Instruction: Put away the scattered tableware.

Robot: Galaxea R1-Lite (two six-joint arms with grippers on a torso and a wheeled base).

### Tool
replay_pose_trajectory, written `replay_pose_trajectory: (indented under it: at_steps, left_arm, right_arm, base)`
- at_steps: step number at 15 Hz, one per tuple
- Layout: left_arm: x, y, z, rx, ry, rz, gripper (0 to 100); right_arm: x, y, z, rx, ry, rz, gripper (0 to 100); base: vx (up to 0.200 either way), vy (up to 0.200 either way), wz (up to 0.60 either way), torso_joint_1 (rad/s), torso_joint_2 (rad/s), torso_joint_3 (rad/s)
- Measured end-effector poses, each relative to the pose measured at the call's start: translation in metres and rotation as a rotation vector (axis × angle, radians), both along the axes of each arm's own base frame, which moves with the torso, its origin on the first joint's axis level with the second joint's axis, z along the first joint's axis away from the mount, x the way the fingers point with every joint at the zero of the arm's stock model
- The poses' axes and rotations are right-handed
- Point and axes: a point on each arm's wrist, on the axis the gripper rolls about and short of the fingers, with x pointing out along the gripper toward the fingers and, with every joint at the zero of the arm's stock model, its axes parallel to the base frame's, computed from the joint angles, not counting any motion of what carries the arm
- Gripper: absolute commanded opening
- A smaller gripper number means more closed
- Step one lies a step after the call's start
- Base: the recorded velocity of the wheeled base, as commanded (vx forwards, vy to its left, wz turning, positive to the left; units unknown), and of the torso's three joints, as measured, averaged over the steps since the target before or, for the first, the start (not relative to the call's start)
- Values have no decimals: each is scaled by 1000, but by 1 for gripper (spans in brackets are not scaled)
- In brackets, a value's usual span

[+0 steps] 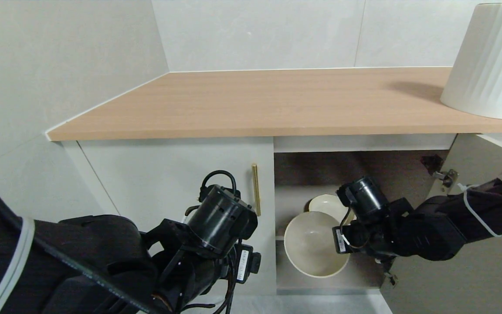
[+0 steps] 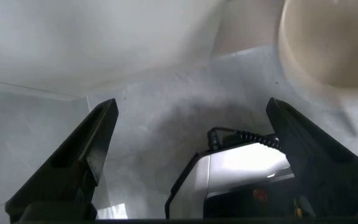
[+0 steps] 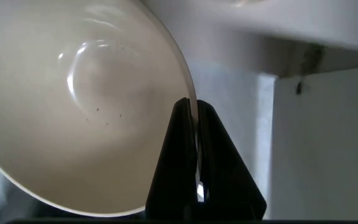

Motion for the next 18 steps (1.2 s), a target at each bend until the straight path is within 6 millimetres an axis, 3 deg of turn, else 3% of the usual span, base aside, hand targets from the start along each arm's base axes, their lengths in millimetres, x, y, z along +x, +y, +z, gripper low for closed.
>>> replay_pose_trajectory:
  at_steps: [6,18]
  left_arm:
    - [0,0,1,-2,-2,0,100]
    - [1,0,2,-16,-6,11,100]
  right_arm:
    - [46,-15,3,194,-113,-219,0]
    - [106,-42,-28,213,-170,-427,0]
  base:
    - [0,0,0,0,0,0]
    - [0,0,0,0,0,0]
